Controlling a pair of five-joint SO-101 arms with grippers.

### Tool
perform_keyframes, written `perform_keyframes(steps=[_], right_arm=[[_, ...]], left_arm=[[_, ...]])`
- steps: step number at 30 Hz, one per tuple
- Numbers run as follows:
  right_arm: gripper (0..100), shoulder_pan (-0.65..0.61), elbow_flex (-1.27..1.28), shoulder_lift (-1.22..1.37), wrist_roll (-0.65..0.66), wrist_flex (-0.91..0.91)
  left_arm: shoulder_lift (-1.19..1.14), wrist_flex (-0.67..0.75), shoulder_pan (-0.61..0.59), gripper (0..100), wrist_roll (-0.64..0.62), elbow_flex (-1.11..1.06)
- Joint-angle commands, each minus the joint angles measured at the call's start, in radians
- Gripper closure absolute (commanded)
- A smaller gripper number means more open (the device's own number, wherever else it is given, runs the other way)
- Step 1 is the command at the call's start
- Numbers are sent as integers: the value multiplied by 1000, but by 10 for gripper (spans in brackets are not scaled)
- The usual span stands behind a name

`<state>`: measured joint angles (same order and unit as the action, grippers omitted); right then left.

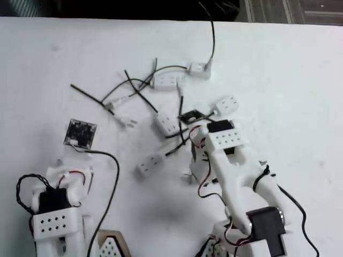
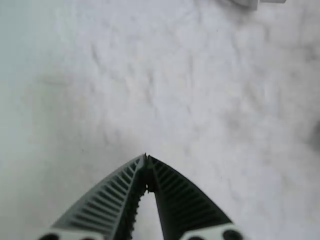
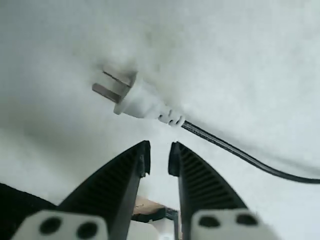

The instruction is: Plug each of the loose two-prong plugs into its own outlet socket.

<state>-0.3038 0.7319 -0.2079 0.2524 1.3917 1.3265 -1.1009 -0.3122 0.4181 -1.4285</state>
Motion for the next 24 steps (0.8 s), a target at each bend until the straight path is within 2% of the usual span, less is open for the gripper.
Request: perform_keyframes(steps=[1, 5, 14, 18, 24], right_arm=[[975, 12, -34, 25, -101, 13], [981, 82, -41, 102, -141, 12], [981, 321, -150, 275, -140, -19], [981, 363, -158, 348, -132, -176], [981, 361, -158, 340, 61, -495]], left_arm=[[13, 3, -2, 976, 9, 0], [13, 3, -2, 976, 9, 0], [13, 3, -2, 976, 11, 0], [13, 3, -2, 976, 11, 0], [13, 3, -2, 976, 11, 0]])
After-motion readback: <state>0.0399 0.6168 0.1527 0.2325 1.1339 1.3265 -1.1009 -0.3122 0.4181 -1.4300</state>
